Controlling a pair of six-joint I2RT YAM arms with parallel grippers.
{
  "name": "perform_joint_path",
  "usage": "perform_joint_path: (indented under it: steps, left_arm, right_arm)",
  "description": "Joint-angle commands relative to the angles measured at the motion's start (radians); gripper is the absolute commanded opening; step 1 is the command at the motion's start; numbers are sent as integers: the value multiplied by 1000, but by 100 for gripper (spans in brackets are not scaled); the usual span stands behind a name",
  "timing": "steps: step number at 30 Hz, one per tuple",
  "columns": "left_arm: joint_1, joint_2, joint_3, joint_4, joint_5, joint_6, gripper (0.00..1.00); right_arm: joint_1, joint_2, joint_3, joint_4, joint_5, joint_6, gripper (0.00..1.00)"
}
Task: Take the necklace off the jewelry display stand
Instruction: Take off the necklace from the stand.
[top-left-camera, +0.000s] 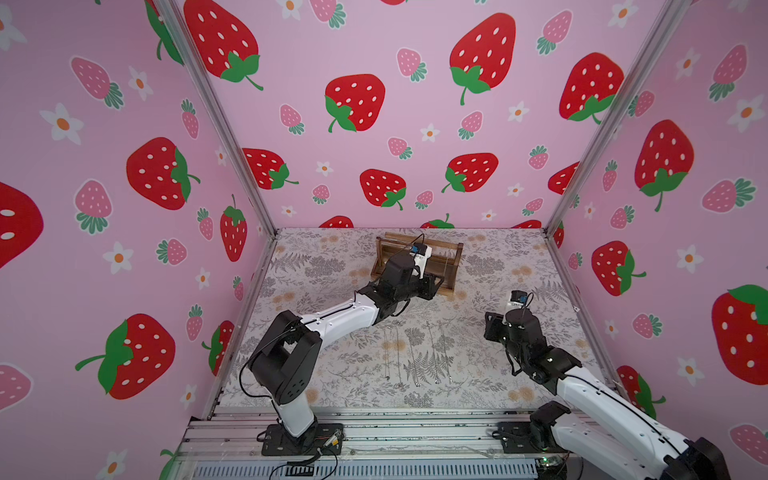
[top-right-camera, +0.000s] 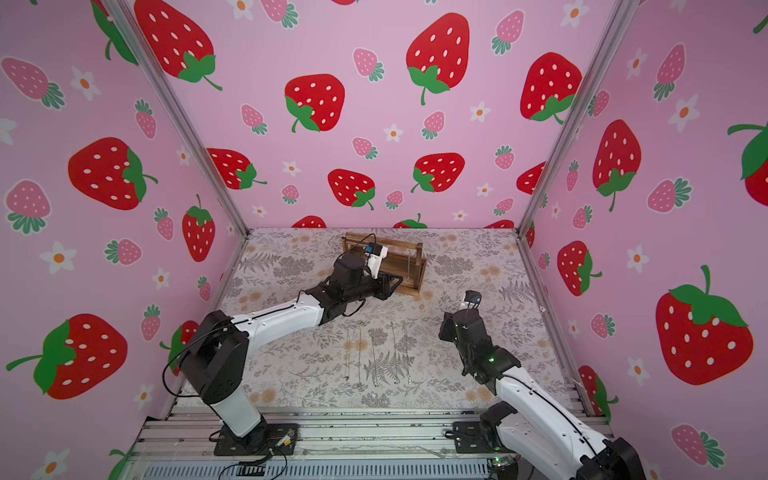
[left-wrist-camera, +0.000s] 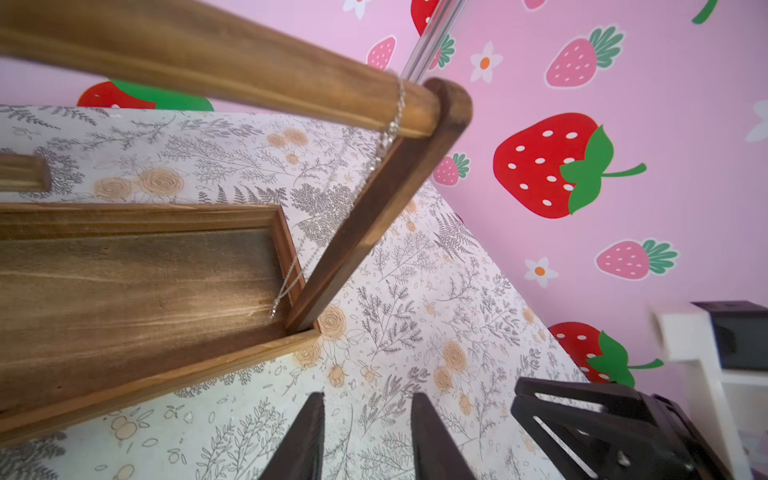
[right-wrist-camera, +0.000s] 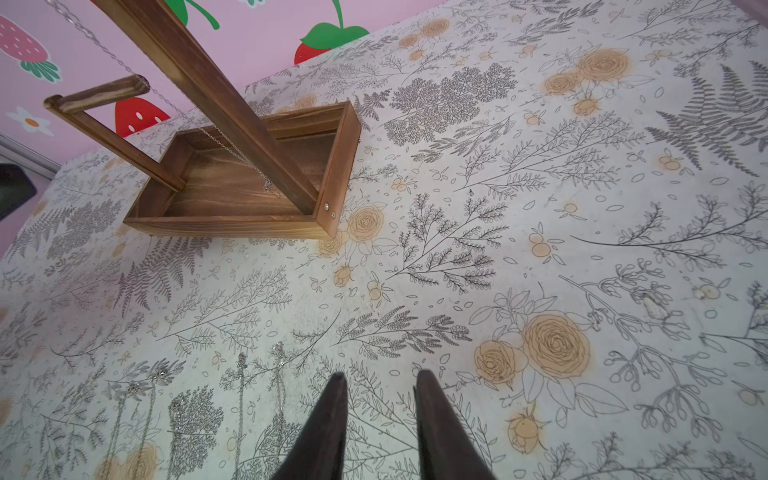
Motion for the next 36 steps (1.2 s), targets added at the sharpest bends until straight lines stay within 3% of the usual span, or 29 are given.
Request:
perform_joint_path:
  steps: [1,12,36]
  left_arm:
    - [18,29,53,54,13,35,36]
    - [40,139,177,144,102,69,36]
    - [44,189,266,176,84,51,32]
  right_arm:
    - [-14,-8,-8,-9,-36,14,30]
    - [-33,27,1,1,-73,14,30]
    - [-52,-15,-7,-8,-107,23,30]
